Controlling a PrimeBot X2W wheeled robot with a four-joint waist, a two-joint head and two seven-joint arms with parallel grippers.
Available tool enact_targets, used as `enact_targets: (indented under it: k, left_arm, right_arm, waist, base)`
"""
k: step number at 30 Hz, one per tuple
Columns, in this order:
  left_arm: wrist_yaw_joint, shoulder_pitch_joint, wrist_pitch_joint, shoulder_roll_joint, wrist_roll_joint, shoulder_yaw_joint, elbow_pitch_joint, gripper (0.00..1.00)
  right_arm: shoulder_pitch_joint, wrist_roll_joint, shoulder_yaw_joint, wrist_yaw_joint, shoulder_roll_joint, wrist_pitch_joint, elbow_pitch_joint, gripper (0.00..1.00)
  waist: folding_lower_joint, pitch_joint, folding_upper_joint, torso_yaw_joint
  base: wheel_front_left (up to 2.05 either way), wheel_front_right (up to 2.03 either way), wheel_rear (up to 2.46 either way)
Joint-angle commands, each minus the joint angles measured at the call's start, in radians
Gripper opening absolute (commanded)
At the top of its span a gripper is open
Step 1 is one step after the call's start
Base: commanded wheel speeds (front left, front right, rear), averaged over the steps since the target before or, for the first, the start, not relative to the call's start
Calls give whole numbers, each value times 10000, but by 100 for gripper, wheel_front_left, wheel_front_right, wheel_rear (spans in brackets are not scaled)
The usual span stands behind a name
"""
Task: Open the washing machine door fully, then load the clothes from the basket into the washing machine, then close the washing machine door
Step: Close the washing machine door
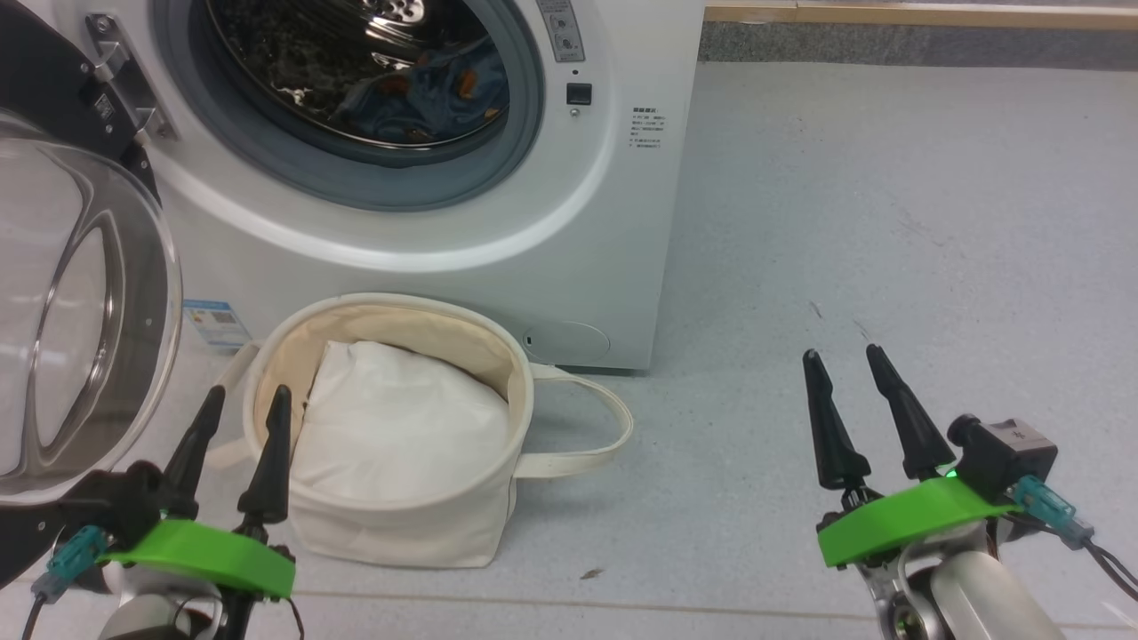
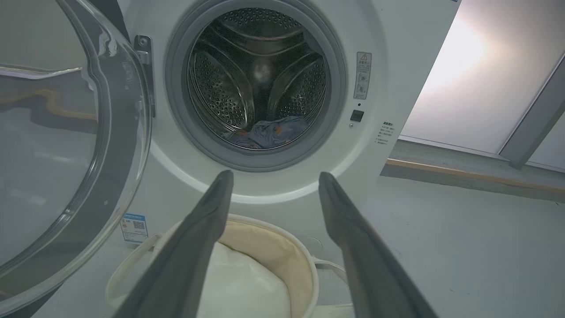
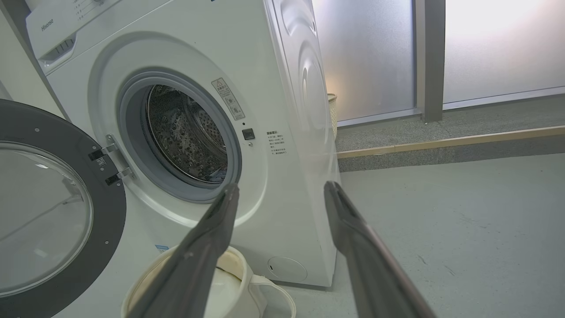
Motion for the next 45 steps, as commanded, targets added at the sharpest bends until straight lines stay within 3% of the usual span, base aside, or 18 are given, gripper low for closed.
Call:
enact_targets:
  k: [1,14,34,45]
  left_arm:
    - [-57,-306,-118,297,106,326,-330,100]
    - [-58,-423,-118,30,496,1034,224,100]
    - [-57,7,-118,-632,1462,1865,-325,100]
    - [-57,154,-118,-762,1350,1959,-609,100]
  right_arm:
    - [-218,54,180,6,-34,-49,-289,100]
    - [-184,99,257,6,-18,-49,-277,100]
    - [-123,157,345,6,-71,-49,-168,100]
    - [-162,175,463,6,-13,-49,-185,100]
  waist:
    - [0,-22,-1,16]
    - [0,-56,-1,784]
    - [0,-274,-1,3608]
    - [0,-237,-1,4542]
  base:
    - [0,0,0]
    - [0,0,0]
    - [0,0,0]
    - [0,0,0]
